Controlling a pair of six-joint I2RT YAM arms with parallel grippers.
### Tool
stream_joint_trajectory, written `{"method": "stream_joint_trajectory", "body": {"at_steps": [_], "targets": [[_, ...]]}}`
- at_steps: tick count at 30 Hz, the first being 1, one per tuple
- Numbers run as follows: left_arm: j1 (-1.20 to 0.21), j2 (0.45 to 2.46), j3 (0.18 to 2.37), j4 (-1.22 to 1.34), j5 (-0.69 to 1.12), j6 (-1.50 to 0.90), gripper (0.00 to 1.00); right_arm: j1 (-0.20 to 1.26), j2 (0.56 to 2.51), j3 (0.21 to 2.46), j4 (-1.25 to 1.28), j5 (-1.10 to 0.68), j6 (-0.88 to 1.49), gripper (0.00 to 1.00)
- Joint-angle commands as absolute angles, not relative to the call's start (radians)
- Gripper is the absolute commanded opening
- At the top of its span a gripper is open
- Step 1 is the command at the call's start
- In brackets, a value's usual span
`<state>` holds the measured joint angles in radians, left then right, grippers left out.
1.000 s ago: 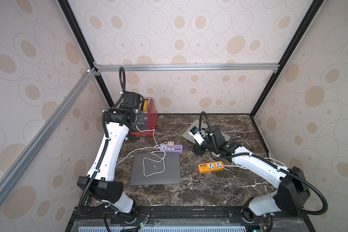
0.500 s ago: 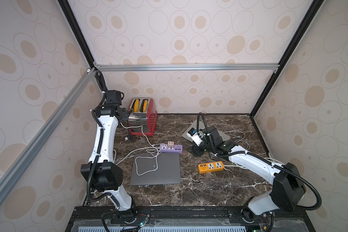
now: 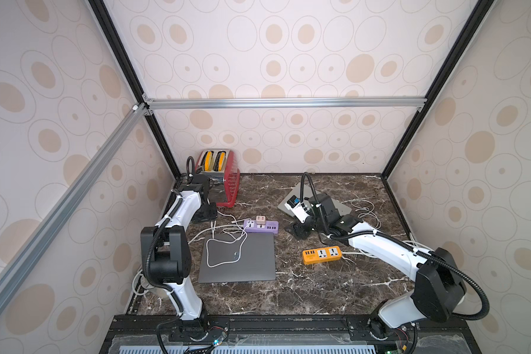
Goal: Unplug the laptop charger
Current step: Place the charging cable at the center of the board.
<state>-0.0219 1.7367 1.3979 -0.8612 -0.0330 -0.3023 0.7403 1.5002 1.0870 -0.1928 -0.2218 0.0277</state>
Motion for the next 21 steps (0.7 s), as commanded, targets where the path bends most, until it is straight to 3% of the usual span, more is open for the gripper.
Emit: {"method": "stream_joint_trajectory", "body": {"at_steps": [1,6,14,21], "targets": [[-0.121,1.590,1.330,-0.808,-0.075,-0.249,0.63,0.734,1.482,1.054,-0.181,-0.234,0.042,0.68],[-0.218,1.544,1.226,-0.757,-0.073,-0.204,0.73,0.733,1.483,1.049,-0.184,-0.237,0.043,0.68],[-0.248,1.675,1.248,-0.769,0.059,-0.156,0.74,0.733,1.470,1.035,-0.180,-0.235,0.050,0.67],[-0.316,1.782,1.272,-0.766,0.005,-0.153,0.73,0.733,1.464,1.022,-0.183,-0.235,0.049,0.67]]}}
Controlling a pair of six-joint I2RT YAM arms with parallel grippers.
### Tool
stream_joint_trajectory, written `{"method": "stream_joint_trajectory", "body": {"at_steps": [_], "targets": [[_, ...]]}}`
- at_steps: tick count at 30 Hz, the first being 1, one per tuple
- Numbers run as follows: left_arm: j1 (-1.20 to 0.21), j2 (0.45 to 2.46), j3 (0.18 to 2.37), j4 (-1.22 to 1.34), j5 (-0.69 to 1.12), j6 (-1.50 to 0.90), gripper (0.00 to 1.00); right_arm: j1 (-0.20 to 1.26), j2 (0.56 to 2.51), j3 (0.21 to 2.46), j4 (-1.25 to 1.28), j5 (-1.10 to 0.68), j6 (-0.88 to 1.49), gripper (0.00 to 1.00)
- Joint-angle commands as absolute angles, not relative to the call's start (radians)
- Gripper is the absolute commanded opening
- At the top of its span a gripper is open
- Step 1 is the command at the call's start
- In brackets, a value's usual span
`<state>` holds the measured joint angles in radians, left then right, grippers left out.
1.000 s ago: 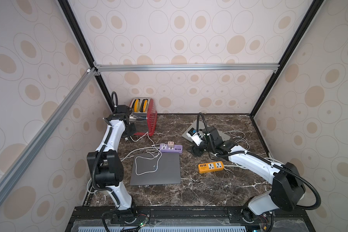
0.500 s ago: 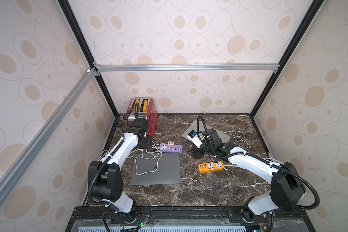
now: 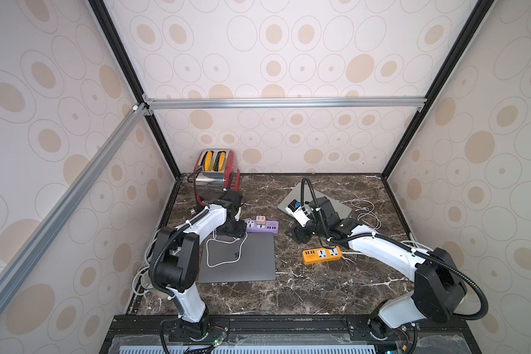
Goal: Unplug the laptop charger
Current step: Place the charging cable at the center of the board.
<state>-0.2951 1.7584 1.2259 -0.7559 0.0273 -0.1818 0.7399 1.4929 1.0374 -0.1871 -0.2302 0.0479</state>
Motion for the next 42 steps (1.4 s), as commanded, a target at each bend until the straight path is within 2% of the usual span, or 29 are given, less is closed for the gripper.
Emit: {"method": "stream_joint_trajectory", "body": {"at_steps": [1,7,10,11,14,16,18,23,27,36,37,38,42], "targets": [[-0.324,1.794,1.276,-0.766,-0.014,-0.152,0.72,0.733,1.460,1.019,-0.183,-0.232,0.049,0.67],[-0.345,1.840,1.291,-0.777,-0.108,-0.163,0.64,0.733,1.447,1.013,-0.201,-0.215,0.033,0.67],[-0.345,1.859,1.299,-0.791,-0.137,-0.164,0.54,0.733,1.443,1.013,-0.202,-0.212,0.029,0.67],[-0.345,1.863,1.299,-0.791,-0.137,-0.163,0.48,0.733,1.442,1.012,-0.203,-0.212,0.027,0.67],[-0.345,1.865,1.307,-0.807,-0.132,-0.164,0.17,0.733,1.442,1.016,-0.205,-0.213,0.027,0.67],[-0.346,1.858,1.311,-0.818,-0.147,-0.159,0.06,0.732,1.440,1.017,-0.207,-0.213,0.027,0.67],[-0.336,1.844,1.317,-0.835,-0.193,-0.152,0.00,0.732,1.440,1.020,-0.211,-0.212,0.025,0.67],[-0.196,1.771,1.326,-0.815,-0.203,-0.201,0.00,0.732,1.436,1.023,-0.216,-0.209,0.021,0.67],[-0.147,1.754,1.373,-0.767,-0.263,-0.210,0.00,0.733,1.454,1.029,-0.203,-0.223,0.028,0.67],[-0.134,2.044,1.656,-0.799,-0.323,-0.206,0.00,0.734,1.572,1.134,-0.186,-0.301,0.033,0.67],[-0.134,2.063,1.675,-0.801,-0.314,-0.207,0.07,0.734,1.585,1.147,-0.186,-0.304,0.032,0.67],[-0.134,2.071,1.681,-0.797,-0.294,-0.210,0.20,0.734,1.597,1.159,-0.188,-0.306,0.031,0.67],[-0.135,2.001,1.600,-0.751,-0.236,-0.234,0.48,0.733,1.638,1.195,-0.192,-0.310,0.023,0.67]]}}
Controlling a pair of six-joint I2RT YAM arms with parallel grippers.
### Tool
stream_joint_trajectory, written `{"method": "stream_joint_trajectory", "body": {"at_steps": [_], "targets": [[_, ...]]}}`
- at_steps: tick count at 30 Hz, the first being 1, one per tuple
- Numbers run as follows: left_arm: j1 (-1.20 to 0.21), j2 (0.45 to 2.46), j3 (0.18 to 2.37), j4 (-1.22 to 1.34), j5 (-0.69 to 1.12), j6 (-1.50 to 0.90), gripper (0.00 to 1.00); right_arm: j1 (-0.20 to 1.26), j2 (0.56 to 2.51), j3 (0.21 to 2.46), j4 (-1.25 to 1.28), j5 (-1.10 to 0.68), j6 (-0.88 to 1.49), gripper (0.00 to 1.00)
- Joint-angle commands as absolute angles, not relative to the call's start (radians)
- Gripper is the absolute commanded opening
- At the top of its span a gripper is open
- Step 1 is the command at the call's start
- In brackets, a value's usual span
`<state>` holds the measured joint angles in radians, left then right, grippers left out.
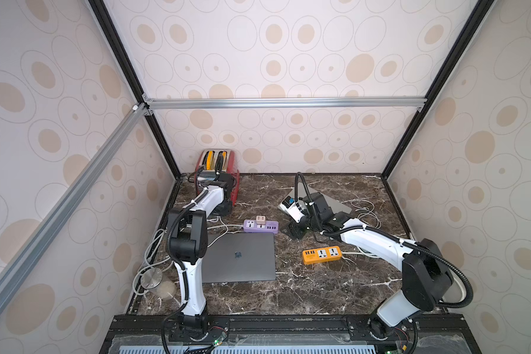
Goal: Unplug the laptop charger
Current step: Place the charging cable at the center of the board, then remove the plug from the socket.
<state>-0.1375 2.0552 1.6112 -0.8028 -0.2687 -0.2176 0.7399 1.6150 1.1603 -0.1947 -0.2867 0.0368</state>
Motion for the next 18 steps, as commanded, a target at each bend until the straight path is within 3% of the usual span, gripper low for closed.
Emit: {"method": "stream_joint_trajectory", "body": {"at_steps": [1,7,12,18], "targets": [[-0.138,1.963,1.561,-0.729,-0.210,-0.237,0.51,0.733,1.652,1.206,-0.191,-0.314,0.021,0.66],[-0.243,1.749,1.363,-0.594,-0.087,-0.249,0.57,0.733,1.741,1.259,-0.180,-0.354,0.016,0.67],[-0.302,1.756,1.345,-0.559,0.092,-0.357,0.59,0.733,1.784,1.240,-0.142,-0.310,-0.008,0.66],[-0.404,1.816,1.452,-0.605,0.028,-0.408,0.60,0.695,1.880,1.278,-0.118,-0.278,0.071,0.65]]}}
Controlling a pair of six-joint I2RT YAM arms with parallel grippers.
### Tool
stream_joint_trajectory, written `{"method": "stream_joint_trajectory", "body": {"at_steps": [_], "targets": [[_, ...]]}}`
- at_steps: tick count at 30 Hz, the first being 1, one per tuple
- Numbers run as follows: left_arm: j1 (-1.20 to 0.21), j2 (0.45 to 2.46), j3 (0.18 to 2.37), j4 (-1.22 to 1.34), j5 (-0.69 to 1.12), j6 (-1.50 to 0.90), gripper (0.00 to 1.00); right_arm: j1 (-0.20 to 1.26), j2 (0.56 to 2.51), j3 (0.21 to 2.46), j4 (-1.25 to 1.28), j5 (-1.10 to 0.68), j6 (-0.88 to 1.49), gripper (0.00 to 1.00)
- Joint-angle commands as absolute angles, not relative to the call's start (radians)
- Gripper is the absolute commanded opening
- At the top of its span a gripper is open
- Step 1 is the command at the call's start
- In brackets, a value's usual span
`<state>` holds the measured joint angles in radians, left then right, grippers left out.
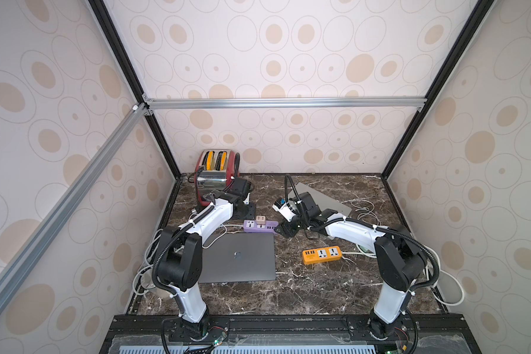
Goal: Unplug the laptop charger
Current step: Remove the plug from the socket.
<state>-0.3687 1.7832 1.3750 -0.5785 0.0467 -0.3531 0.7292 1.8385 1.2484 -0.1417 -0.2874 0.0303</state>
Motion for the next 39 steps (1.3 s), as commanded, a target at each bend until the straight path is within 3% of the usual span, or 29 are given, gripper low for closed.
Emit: {"method": "stream_joint_trajectory", "body": {"at_steps": [1,13,39], "targets": [[-0.418,1.833,1.476,-0.625,0.007,-0.425,0.61,0.688,1.893,1.286,-0.112,-0.273,0.091,0.65],[-0.515,1.901,1.554,-0.762,-0.130,-0.536,0.60,0.684,2.008,1.384,-0.172,-0.207,0.222,0.59],[-0.520,1.947,1.540,-0.735,-0.131,-0.549,0.57,0.716,2.086,1.424,-0.146,-0.239,0.353,0.45]]}}
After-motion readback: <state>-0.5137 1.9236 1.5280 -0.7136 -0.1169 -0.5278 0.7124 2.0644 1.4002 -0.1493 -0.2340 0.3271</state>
